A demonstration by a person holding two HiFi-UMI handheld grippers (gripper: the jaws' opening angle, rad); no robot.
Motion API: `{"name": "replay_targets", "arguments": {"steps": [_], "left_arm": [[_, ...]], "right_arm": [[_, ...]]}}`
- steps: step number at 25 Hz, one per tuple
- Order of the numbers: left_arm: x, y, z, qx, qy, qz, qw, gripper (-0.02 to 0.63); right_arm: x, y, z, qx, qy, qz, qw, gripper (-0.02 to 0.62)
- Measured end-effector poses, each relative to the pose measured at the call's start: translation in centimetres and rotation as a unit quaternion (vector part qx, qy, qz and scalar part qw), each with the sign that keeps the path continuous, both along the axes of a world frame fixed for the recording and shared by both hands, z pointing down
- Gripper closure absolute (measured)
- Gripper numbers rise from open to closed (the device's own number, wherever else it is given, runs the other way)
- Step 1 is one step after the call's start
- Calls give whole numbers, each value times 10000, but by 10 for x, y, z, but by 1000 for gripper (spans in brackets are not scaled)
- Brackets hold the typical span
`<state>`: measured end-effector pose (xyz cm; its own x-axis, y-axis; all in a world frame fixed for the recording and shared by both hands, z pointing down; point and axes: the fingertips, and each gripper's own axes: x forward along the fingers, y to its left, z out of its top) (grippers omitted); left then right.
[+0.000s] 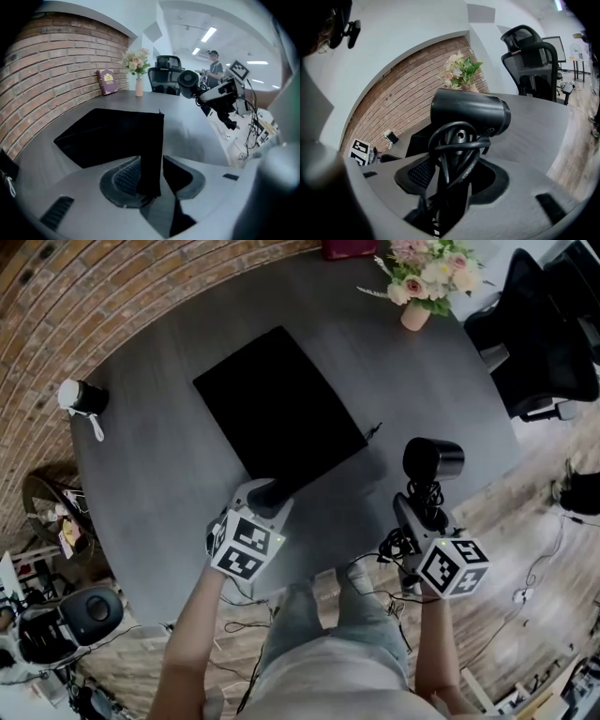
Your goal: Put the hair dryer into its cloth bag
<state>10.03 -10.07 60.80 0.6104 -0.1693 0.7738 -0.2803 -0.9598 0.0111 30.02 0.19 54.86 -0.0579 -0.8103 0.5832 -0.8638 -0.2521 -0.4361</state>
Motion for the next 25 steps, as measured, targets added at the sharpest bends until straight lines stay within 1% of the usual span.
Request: {"name": "replay_targets", "arguments": {"steps": [2, 4, 8, 15, 20, 25], "left_arm": [[3, 1, 7, -25, -124, 155, 9998, 465], [5, 3, 13, -103, -198, 195, 9996, 465], [8, 4, 21, -209, -251, 167, 9993, 474], [9, -1, 27, -337, -275, 86, 9990, 516], [8, -5, 25, -469, -149, -161, 9987, 560], [9, -9, 19, -685, 84, -386, 9969, 577]], "right_arm": [[2, 3, 2, -15, -12, 61, 10000, 379], [5, 6, 4, -35, -20, 118, 9999, 379], [11, 11, 8, -68, -33, 214, 9997, 379], [16, 12, 9, -60, -33, 301, 9995, 379], [15, 11, 9, -62, -34, 264, 9996, 379], [13, 5, 8, -53, -14, 175, 9998, 379]]}}
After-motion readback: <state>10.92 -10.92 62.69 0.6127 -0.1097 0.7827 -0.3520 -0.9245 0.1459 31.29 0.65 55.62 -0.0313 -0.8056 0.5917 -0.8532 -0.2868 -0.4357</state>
